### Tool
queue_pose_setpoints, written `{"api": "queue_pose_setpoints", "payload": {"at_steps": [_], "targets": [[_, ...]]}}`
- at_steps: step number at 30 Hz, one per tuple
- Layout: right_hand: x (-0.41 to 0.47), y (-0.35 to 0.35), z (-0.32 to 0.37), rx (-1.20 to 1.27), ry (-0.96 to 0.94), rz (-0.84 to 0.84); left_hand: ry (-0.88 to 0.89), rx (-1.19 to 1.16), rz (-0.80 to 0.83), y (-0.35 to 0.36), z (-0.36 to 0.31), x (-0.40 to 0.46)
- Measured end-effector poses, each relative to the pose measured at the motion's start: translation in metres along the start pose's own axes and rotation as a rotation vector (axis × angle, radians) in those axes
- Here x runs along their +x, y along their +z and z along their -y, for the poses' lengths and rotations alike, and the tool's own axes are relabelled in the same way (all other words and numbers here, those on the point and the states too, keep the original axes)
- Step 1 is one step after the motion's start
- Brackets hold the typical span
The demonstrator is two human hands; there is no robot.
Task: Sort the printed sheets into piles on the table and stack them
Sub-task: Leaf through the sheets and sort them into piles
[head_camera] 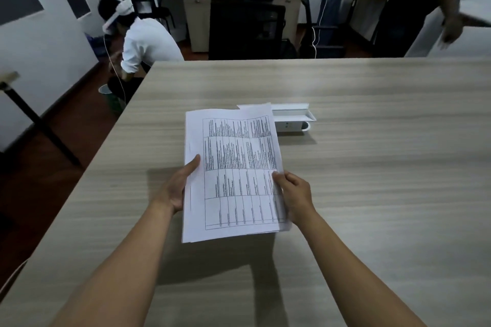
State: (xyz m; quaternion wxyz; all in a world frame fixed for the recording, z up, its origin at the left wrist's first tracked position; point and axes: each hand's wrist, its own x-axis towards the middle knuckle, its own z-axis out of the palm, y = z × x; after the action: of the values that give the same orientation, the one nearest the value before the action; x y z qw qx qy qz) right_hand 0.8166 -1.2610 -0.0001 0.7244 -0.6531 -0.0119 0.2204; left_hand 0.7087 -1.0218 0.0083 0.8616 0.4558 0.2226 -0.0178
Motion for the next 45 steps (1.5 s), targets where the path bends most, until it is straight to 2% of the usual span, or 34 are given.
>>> {"api": "queue_pose_setpoints", "payload": {"at_steps": [4, 8, 12, 17, 20, 22, 24, 25, 26, 27, 29, 31, 36, 40, 42, 45], "targets": [[0.007, -0.011, 0.003, 0.004, 0.089, 0.044, 0.053, -0.031, 0.005, 0.006, -0.004, 0.001], [0.016, -0.035, 0.0, -0.081, 0.139, -0.111, 0.049, -0.04, -0.022, 0.011, -0.005, -0.003], [0.022, -0.072, -0.008, -0.308, 0.173, -0.275, 0.089, -0.013, -0.009, 0.003, -0.007, -0.011], [0.016, -0.099, -0.019, -0.63, 0.153, -0.354, 0.129, -0.035, -0.006, -0.006, -0.01, -0.022], [0.013, -0.101, -0.019, -0.694, 0.204, -0.361, 0.159, -0.055, -0.008, -0.003, -0.015, -0.025], [0.01, -0.094, -0.014, -0.845, 0.243, -0.378, 0.171, -0.066, -0.016, 0.003, -0.017, -0.024], [0.006, -0.078, -0.004, -0.948, 0.162, -0.452, 0.177, -0.068, -0.01, 0.01, -0.017, -0.022], [0.004, -0.065, 0.001, -0.897, 0.078, -0.438, 0.176, -0.068, -0.008, 0.014, -0.016, -0.021], [0.002, -0.052, 0.007, -0.776, 0.021, -0.354, 0.173, -0.069, -0.01, 0.017, -0.014, -0.019], [0.0, -0.038, 0.012, -0.62, 0.042, -0.209, 0.168, -0.069, -0.011, 0.021, -0.012, -0.017], [-0.005, -0.012, 0.023, -0.365, 0.25, 0.103, 0.157, -0.067, -0.005, 0.027, -0.008, -0.015], [-0.006, -0.002, 0.025, -0.266, 0.336, 0.206, 0.142, -0.078, 0.003, 0.03, -0.005, -0.013], [0.0, -0.009, 0.014, -0.104, 0.233, -0.003, 0.103, -0.089, 0.01, 0.035, -0.002, -0.01], [0.004, -0.021, 0.016, -0.061, 0.248, 0.005, 0.079, -0.077, -0.007, 0.036, -0.002, -0.009], [0.005, -0.028, 0.015, -0.112, 0.217, -0.023, 0.075, -0.069, -0.014, 0.036, -0.001, -0.007], [0.008, -0.046, 0.008, -0.307, 0.133, -0.193, 0.075, -0.083, -0.028, 0.032, -0.001, -0.008]]}}
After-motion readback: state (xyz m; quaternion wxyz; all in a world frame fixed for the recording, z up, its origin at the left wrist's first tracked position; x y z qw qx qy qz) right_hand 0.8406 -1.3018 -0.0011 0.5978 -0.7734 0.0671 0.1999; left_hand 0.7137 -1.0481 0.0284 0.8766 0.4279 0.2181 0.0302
